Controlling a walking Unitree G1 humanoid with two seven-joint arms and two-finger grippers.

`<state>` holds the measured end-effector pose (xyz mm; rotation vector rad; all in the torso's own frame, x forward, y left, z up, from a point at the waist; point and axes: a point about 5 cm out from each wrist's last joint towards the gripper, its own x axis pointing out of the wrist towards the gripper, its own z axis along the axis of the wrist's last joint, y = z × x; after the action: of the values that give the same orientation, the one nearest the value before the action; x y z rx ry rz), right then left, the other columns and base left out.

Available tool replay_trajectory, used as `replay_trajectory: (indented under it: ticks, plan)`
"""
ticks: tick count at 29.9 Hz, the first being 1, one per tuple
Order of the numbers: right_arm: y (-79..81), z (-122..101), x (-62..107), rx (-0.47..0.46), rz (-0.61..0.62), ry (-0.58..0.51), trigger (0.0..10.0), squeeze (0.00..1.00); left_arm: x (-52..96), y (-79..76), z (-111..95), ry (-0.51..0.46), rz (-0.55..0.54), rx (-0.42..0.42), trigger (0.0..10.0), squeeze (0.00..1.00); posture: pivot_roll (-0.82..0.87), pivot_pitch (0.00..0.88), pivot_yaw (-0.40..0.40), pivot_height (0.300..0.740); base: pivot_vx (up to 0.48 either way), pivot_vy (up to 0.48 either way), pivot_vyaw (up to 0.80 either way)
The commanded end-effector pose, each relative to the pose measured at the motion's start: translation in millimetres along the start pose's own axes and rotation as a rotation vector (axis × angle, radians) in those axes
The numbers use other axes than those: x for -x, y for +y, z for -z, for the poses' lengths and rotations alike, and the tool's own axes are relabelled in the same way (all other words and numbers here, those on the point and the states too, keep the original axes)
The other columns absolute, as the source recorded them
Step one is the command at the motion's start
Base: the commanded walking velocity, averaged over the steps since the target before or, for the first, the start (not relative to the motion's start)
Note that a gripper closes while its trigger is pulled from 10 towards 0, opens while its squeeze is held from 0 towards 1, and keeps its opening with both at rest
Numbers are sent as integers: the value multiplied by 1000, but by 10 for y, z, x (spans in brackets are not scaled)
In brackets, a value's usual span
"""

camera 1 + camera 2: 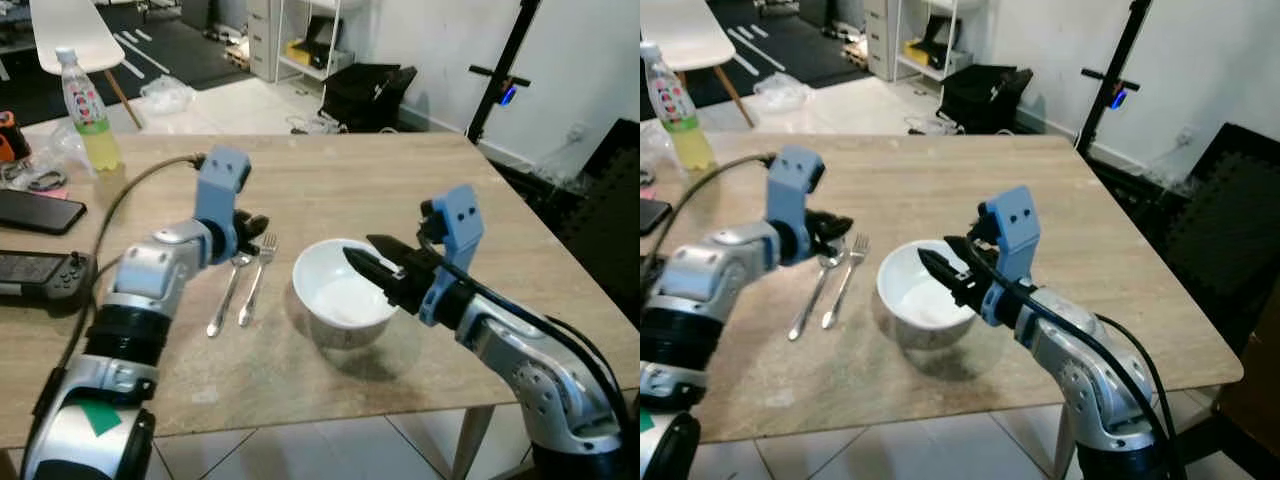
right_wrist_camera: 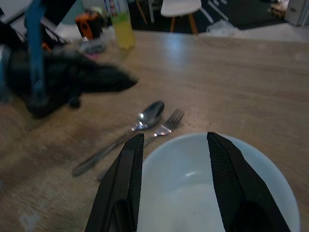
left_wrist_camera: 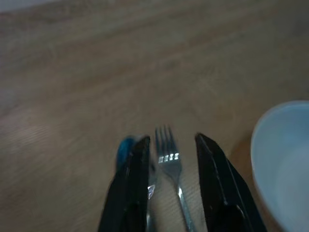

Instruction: Setting the table

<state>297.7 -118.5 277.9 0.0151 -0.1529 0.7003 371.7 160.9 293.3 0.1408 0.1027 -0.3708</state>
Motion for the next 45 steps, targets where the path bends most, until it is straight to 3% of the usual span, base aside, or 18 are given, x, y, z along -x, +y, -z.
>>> replay_trajectory:
  ticks: [1, 4, 6, 9, 16, 21, 28, 31, 34, 37, 45]
  plan:
    - [13, 1, 41, -15, -6, -22, 10000, 0, 81, 77, 209, 84, -34, 53, 10000, 0, 158, 161, -11, 740, 0, 0, 0]
    - [38, 27, -10, -30, -19, -25, 10000, 0, 54, 151, 550, 181, -83, 141, 10000, 0, 169, 160, -29, 740, 0, 0, 0]
    - [65, 44, -63, -32, -32, -22, 10000, 0, -23, 160, 734, 225, -103, 155, 10000, 0, 171, 157, -38, 740, 0, 0, 0]
    - [82, 45, -87, -33, -42, -23, 10000, 0, -76, 160, 806, 242, -116, 169, 10000, 0, 172, 155, -40, 740, 0, 0, 0]
    - [88, 38, -83, -34, -41, -28, 10000, 0, -146, 97, 739, 217, -106, 146, 10000, 0, 160, 149, -42, 740, 0, 0, 0]
    - [123, 3, -61, -39, -45, -62, 10000, 0, -287, 20, 536, 161, -105, 74, 10000, 0, 141, 143, -25, 740, 0, 0, 0]
    - [115, 9, -47, -42, -31, -66, 10000, 0, -435, -118, 312, 101, -88, 49, 10000, 0, 143, 140, -19, 740, 0, 0, 0]
    - [115, 13, -50, -43, -30, -66, 10000, 0, -471, -170, 312, 108, -84, 49, 10000, 0, 146, 141, -19, 740, 0, 0, 0]
    - [128, 22, -71, -46, -32, -66, 10000, 0, -589, -385, 447, 155, -41, 65, 9843, 0, 142, 146, -14, 740, 0, 0, 0]
    - [142, 21, -79, -49, -34, -67, 10000, 0, -638, -496, 484, 167, -22, 57, 10000, 0, 140, 151, -7, 740, 0, 0, 0]
    - [138, 37, -59, -55, -24, -65, 10000, 0, -644, -480, 571, 192, -115, 83, 10000, 0, 144, 160, -3, 740, 0, 0, 0]
